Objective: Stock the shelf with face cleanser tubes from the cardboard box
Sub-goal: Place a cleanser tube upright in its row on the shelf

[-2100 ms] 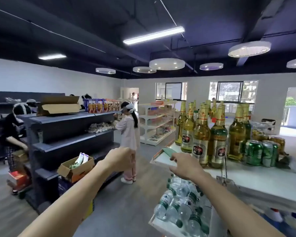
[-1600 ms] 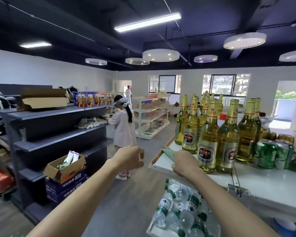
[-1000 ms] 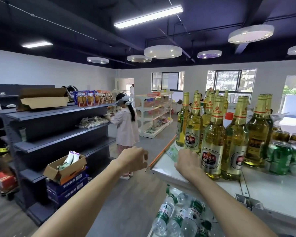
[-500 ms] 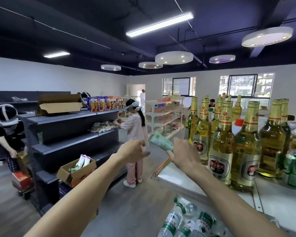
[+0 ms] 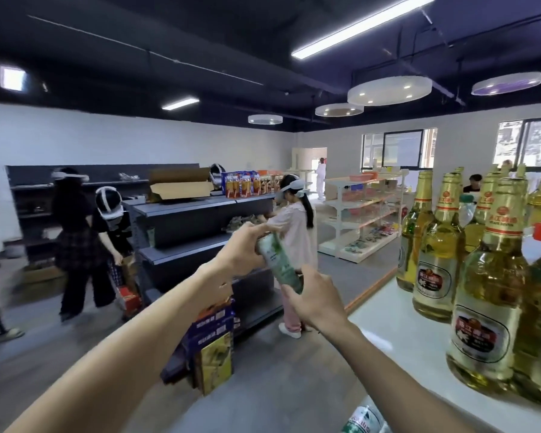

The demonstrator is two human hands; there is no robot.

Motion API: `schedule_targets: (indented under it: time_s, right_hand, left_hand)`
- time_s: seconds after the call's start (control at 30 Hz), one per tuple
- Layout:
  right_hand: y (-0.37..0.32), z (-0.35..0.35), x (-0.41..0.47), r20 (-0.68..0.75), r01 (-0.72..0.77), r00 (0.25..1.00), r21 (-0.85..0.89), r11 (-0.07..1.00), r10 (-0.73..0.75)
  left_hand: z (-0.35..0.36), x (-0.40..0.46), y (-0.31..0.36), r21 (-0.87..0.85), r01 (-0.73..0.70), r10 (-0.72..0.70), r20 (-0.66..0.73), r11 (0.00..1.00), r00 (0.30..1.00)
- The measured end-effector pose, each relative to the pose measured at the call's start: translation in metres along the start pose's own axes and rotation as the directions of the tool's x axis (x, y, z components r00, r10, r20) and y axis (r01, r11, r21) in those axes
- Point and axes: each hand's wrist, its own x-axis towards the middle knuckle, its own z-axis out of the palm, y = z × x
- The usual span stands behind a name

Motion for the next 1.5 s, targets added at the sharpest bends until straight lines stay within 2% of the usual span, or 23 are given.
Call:
schedule_targets:
  time_s: [0.1,0.17,0.23,0.33,0.4,0.73,1.1,1.37,1.5]
  right_hand:
    - [-0.014,0.03,0.01,0.031,-0.002,1.0,0.044,0.999,0.001]
    - [-0.026,0.05,0.019,0.062,-0.015,0.998,0.087,0.996,0.009]
    - [-0.039,0.07,0.028,0.084,0.0,0.996,0.127,0.992,-0.01]
    - [-0.06,0.101,0.04,0.101,0.039,0.993,0.178,0.983,-0.058]
    - [-0.072,0.125,0.048,0.11,0.051,0.991,0.202,0.978,-0.074]
    - [-0.138,0.26,0.124,0.158,0.077,0.979,0.279,0.957,-0.125]
    - [-0.176,0.379,0.217,0.212,0.085,0.967,0.245,0.966,-0.139]
    - [-0.159,0.435,0.301,0.214,0.11,0.961,0.284,0.952,-0.175]
    - [-0.143,0.466,0.362,0.216,0.14,0.954,0.29,0.947,-0.207]
  left_hand:
    - [-0.013,-0.005,-0.015,-0.039,0.102,-0.103,-0.041,0.994,0.994]
    - [-0.021,-0.009,-0.032,-0.113,0.219,-0.227,-0.064,0.969,0.972]
    - [-0.027,-0.013,-0.055,-0.17,0.338,-0.347,-0.027,0.926,0.937]
    - [-0.034,-0.019,-0.097,-0.307,0.399,-0.407,0.043,0.864,0.913]
    - [-0.038,-0.022,-0.124,-0.324,0.419,-0.431,0.039,0.848,0.902]
    - [-0.075,-0.009,-0.266,-0.063,0.378,-0.382,-0.079,0.924,0.921]
    - [-0.096,0.026,-0.4,-0.038,0.358,-0.36,-0.061,0.933,0.931]
    - [-0.068,0.092,-0.481,-0.089,0.399,-0.403,-0.031,0.913,0.915]
    - [-0.051,0.144,-0.522,-0.041,0.415,-0.417,-0.052,0.909,0.908]
